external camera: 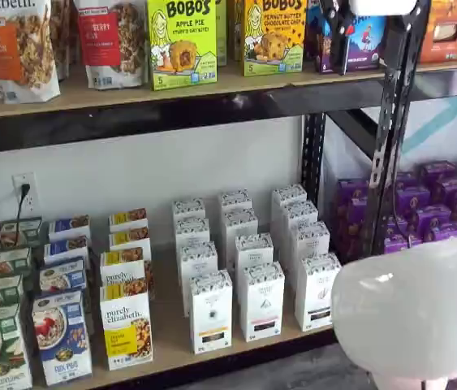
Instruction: Pick up the white box with a green strip in the middle, on the bottom shelf, the sixth box from the left
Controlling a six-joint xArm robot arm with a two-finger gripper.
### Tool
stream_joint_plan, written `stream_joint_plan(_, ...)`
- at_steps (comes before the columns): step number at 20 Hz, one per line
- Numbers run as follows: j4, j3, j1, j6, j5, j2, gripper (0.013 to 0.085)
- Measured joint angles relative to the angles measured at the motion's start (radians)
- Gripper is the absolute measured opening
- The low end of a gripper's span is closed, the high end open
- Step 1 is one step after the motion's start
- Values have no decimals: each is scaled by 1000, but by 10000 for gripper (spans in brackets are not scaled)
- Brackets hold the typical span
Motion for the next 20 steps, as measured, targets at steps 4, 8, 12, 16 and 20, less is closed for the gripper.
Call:
stream_joint_plan(4,33,15,-29,-16,-31,-16,850)
stream_joint_plan(8,-4,31,1,-2,-46,-14,850)
stream_joint_plan(12,-39,124,9,-4,-159,-56,850)
stream_joint_plan(16,-67,216,0,-17,-248,-75,850)
stream_joint_plan(20,-92,350,-29,-41,-375,-107,850)
